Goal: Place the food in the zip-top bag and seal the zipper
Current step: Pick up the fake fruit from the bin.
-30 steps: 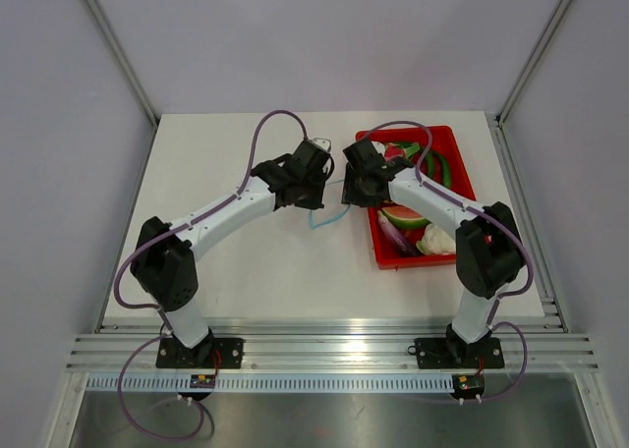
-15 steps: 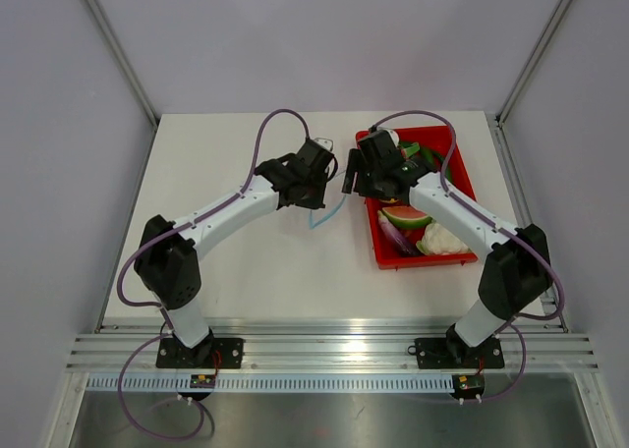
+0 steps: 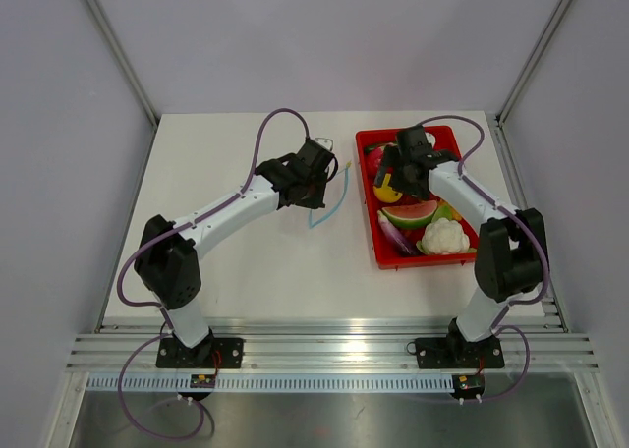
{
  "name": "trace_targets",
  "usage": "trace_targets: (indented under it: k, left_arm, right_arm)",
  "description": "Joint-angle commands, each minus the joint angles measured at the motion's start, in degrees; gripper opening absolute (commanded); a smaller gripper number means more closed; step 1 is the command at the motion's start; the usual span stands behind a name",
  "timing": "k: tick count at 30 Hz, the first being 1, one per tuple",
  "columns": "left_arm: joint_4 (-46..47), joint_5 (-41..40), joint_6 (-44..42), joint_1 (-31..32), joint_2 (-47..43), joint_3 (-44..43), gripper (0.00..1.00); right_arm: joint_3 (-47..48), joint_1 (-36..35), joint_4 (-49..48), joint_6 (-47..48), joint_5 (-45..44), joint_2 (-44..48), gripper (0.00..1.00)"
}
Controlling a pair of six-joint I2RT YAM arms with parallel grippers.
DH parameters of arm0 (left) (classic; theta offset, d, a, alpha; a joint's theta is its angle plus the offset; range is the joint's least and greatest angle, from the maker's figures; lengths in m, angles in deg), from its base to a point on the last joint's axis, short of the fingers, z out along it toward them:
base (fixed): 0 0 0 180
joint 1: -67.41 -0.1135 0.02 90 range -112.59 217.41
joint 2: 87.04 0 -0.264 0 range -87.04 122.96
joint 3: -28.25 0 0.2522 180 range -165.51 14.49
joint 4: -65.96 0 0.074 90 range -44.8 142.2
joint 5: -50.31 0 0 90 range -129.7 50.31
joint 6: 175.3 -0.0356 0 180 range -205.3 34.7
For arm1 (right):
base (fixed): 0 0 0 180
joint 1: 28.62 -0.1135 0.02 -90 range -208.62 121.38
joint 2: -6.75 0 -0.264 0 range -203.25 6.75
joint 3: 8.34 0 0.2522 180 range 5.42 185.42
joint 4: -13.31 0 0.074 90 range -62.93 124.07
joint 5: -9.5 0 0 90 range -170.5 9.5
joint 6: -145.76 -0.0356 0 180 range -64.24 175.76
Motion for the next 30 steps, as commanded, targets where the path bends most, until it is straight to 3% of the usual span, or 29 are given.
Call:
trace_targets:
  k: [1, 20, 25, 26, 30]
  left_arm:
    - [0.58, -1.39, -0.23, 0.21, 0.23, -2.71, 0.0]
    - [0.58, -0.43, -0.32, 0.21, 0.23, -2.54, 0.0]
    - [0.67, -0.25, -0.06, 0.21, 0.32, -2.62, 0.0]
    - [0.67, -0.25, 0.03, 0.21, 0.32, -2.62, 0.0]
    - [0.58, -0.42, -0.06, 0.21, 0.23, -2.54, 0.0]
  right_arm:
    - [3.37, 1.12, -2.29, 3.05, 3.17, -3.92, 0.99]
    - [4.61, 2.44, -10.02, 6.4, 3.78, -10.52, 0.98]
    - [3.29, 2.7, -11.87, 6.49, 3.43, -8.51, 0.72]
    - [3.03, 2.62, -11.7, 6.57, 3.43, -7.8, 0.62]
    - [0.84, 2.71, -10.29, 5.44, 2.12, -3.41, 0.5]
